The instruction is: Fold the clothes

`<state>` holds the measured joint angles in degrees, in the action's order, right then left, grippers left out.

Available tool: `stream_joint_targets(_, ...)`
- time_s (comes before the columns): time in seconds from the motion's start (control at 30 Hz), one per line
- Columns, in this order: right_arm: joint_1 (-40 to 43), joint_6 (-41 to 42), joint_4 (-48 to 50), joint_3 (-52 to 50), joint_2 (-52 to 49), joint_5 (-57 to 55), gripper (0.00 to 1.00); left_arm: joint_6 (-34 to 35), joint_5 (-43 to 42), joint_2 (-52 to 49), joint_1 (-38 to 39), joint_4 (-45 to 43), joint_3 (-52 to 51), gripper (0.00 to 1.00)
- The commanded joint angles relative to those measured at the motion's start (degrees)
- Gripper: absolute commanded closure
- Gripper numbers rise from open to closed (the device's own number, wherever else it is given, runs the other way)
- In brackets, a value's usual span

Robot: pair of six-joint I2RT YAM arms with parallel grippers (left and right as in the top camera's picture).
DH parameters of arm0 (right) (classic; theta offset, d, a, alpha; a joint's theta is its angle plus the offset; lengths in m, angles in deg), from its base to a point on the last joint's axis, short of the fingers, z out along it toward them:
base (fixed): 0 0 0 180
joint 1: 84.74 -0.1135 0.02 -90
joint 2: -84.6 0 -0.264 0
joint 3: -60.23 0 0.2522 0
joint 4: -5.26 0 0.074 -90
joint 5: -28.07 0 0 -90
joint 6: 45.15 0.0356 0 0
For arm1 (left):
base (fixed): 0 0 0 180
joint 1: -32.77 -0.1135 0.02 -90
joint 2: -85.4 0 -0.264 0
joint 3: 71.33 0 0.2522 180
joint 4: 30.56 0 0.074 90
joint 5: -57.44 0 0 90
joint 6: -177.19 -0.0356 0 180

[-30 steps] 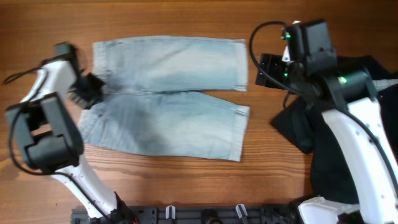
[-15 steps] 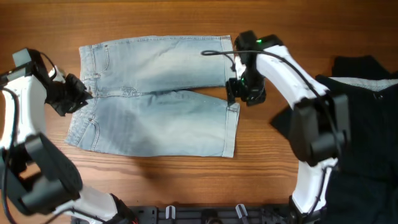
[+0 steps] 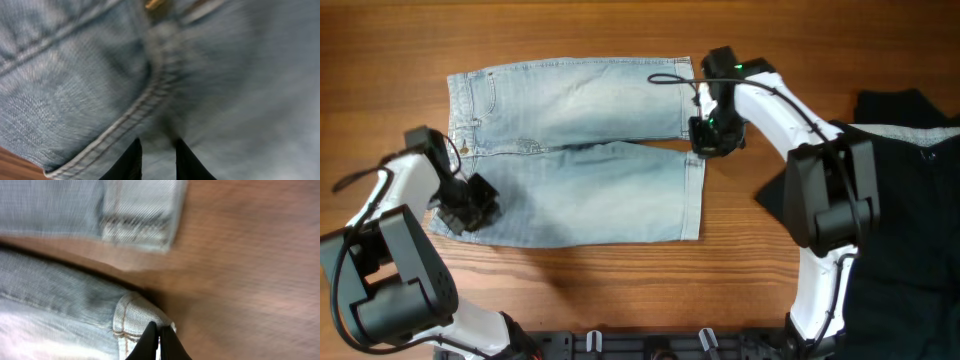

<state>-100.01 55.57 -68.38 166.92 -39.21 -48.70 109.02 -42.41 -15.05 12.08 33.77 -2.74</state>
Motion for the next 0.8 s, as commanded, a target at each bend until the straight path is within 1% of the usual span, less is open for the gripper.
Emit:
stream_joint_targets(0.0, 4.0, -1.9, 0.5, 0.3, -0.7, 2.3, 0.95, 2.6, 1.7, -0.4, 0.2, -3.6, -3.5, 0.75)
stream_joint_targets(0.03, 4.6, -3.3, -0.9, 0.3, -0.7, 1.9, 0.88, 2.4, 1.7, -0.4, 0.2, -3.8, -3.5, 0.74)
stream_joint_targets(0.13, 5.0, -3.1, -2.8, 0.3, -0.7, 0.6, 0.83, 2.4, 1.6, -0.4, 0.2, -4.8, -3.5, 0.73)
stream_joint_targets(0.17, 5.0, -3.1, -4.3, 0.3, -0.7, 1.2, 0.79, 2.4, 1.6, -0.4, 0.2, -5.0, -3.5, 0.73)
stream_joint_targets(0.2, 5.0, -3.3, -6.4, 0.3, -0.7, 1.4, 0.67, 2.2, 1.3, -0.4, 0.2, -5.0, -3.4, 0.74)
stream_joint_targets(0.23, 5.0, -3.6, -7.9, 0.3, -0.7, 1.5, 0.64, 0.6, 0.2, -0.4, 0.2, -4.7, -3.0, 0.74)
stream_joint_targets(0.33, 5.0, -6.3, -9.4, 0.3, 0.5, 5.1, 0.61, -2.6, -2.6, -0.2, 0.2, -1.4, 0.4, 0.74)
stream_joint_targets(0.37, 5.0, -6.2, -9.5, 0.3, 2.0, 6.4, 0.61, -3.3, -2.7, 0.4, 0.2, 1.3, 2.8, 0.74)
stream_joint_targets(0.43, 5.0, -6.0, -9.5, 0.3, 6.3, 7.5, 0.60, -5.0, -2.7, 2.0, 0.2, 5.7, 7.0, 0.75)
stream_joint_targets(0.53, 5.0, -4.1, -9.5, 0.3, 16.3, 7.4, 0.55, -5.3, -2.5, 7.6, -0.2, 11.5, 12.4, 0.76)
stream_joint_targets(0.57, 5.0, -2.3, -9.7, 0.3, 20.4, 7.4, 0.53, -4.8, -2.5, 10.3, -1.0, 12.1, 12.7, 0.72)
stream_joint_targets(0.6, 5.0, -1.0, -10.3, 0.3, 22.6, 7.3, 0.49, -4.3, -2.4, 12.1, -2.0, 12.4, 12.7, 0.54)
stream_joint_targets(0.63, 5.0, 0.5, -11.0, 0.3, 24.5, 7.0, 0.45, -3.1, -1.7, 13.5, -3.1, 13.0, 12.7, 0.34)
stream_joint_targets(0.67, 5.0, 1.9, -12.1, 0.3, 25.8, 6.1, 0.42, -1.6, -0.4, 14.6, -4.7, 13.9, 12.7, 0.20)
stream_joint_targets(0.7, 5.0, 3.3, -14.4, 0.3, 27.0, 4.7, 0.39, -0.2, 1.7, 15.4, -7.5, 15.5, 12.7, 0.15)
stream_joint_targets(0.73, 5.0, 3.2, -15.9, 0.3, 27.2, 4.7, 0.39, -0.1, 2.1, 15.4, -9.1, 16.3, 12.7, 0.14)
stream_joint_targets(0.77, 5.0, 2.9, -17.9, 0.2, 27.2, 4.7, 0.40, -0.2, 2.1, 15.3, -11.8, 17.1, 12.5, 0.18)
